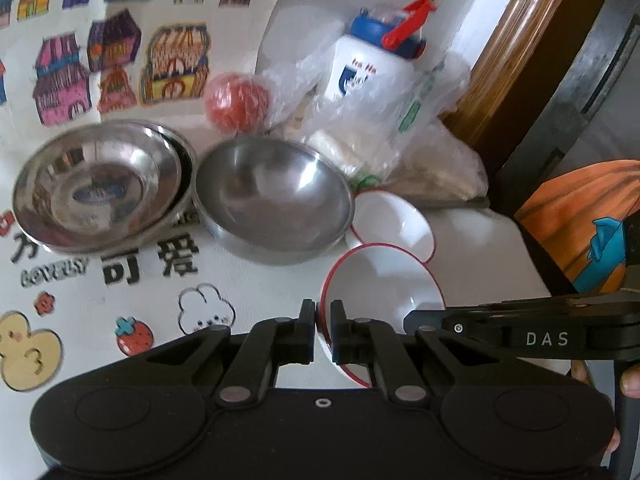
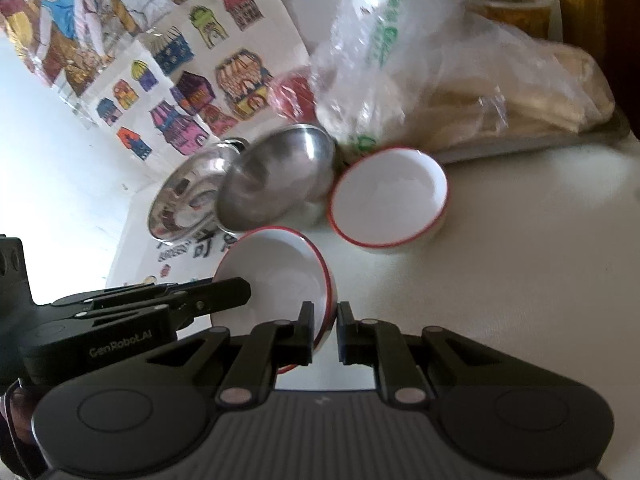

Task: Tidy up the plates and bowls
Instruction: 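Lift the white bowl with both grippers and carry it over the steel bowl, then lower the white bowl into the large steel bowl with both grippers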

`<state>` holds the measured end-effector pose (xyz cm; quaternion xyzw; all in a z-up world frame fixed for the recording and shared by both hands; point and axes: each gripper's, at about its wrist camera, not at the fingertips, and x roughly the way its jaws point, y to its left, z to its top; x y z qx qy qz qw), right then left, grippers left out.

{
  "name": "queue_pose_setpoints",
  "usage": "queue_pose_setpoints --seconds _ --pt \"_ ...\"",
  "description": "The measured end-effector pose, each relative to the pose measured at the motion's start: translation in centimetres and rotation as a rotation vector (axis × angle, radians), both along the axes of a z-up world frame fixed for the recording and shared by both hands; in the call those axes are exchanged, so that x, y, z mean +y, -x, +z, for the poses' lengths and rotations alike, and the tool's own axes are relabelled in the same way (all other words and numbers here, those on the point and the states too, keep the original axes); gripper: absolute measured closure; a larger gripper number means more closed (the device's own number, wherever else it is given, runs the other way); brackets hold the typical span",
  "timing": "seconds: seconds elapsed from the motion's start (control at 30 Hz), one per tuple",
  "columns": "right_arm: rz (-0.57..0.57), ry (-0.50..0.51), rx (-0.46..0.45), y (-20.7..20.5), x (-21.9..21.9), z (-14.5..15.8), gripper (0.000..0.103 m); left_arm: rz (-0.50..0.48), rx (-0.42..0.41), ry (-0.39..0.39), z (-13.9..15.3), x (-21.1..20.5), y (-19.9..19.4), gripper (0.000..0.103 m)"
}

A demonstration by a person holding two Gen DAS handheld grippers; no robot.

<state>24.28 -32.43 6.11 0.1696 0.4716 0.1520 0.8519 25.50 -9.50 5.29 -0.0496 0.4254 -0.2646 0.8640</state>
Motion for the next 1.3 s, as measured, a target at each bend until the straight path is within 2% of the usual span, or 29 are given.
queue_pose_setpoints --seconds 0.23,0.7,1.0,1.3 --pt "0.017 0.014 -0.043 -0.7 0.9 2.4 0.091 0.013 -0.055 0.007 2.5 0.7 0.0 0.097" --pt "0.029 0.029 -0.106 -2.2 2.0 4.3 0.091 0.049 -0.123 0.018 4.8 1.3 -1.0 0.097" --pt "0.04 0.034 -0.119 -5.2 2.6 4.4 0.091 0.075 -0.132 0.009 5.2 1.6 -3.7 0.098" --pt "0.043 0.046 -0.097 -7.5 2.8 3.2 0.091 0.078 -0.107 -0.007 4.1 1.3 -6.3 0.098"
